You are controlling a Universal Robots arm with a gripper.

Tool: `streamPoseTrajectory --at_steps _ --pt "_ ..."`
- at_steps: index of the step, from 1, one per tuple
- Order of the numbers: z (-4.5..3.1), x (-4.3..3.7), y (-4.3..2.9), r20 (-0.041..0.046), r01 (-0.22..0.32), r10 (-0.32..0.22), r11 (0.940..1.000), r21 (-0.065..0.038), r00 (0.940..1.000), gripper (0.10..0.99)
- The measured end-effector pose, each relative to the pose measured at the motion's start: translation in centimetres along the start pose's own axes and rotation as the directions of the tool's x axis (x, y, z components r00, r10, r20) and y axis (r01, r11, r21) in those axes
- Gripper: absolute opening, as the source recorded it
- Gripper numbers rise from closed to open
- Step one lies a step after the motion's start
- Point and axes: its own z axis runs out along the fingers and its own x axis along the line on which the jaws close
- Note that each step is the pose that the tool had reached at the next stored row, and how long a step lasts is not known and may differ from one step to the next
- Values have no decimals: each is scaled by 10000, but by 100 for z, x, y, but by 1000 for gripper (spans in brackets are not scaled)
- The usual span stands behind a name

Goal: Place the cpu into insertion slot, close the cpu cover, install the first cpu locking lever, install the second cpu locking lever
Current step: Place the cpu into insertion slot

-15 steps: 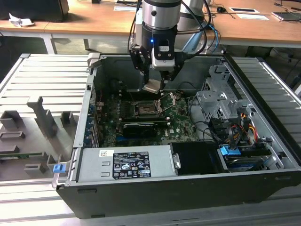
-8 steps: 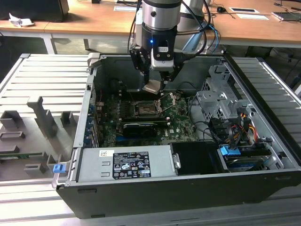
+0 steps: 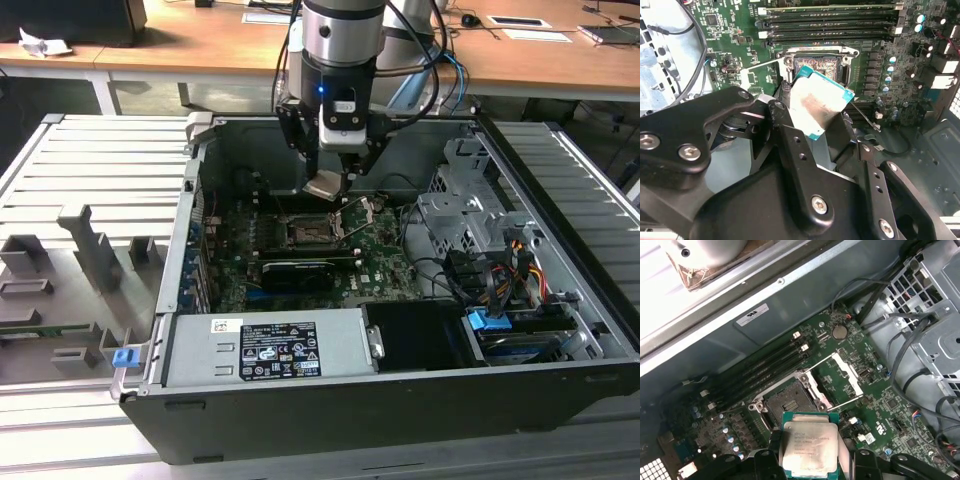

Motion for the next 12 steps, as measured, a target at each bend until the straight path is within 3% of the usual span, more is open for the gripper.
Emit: streamPoseTrajectory --at_steps 12 --pt "24 -1 -2 80 -852 852 9964 -21 9963 525"
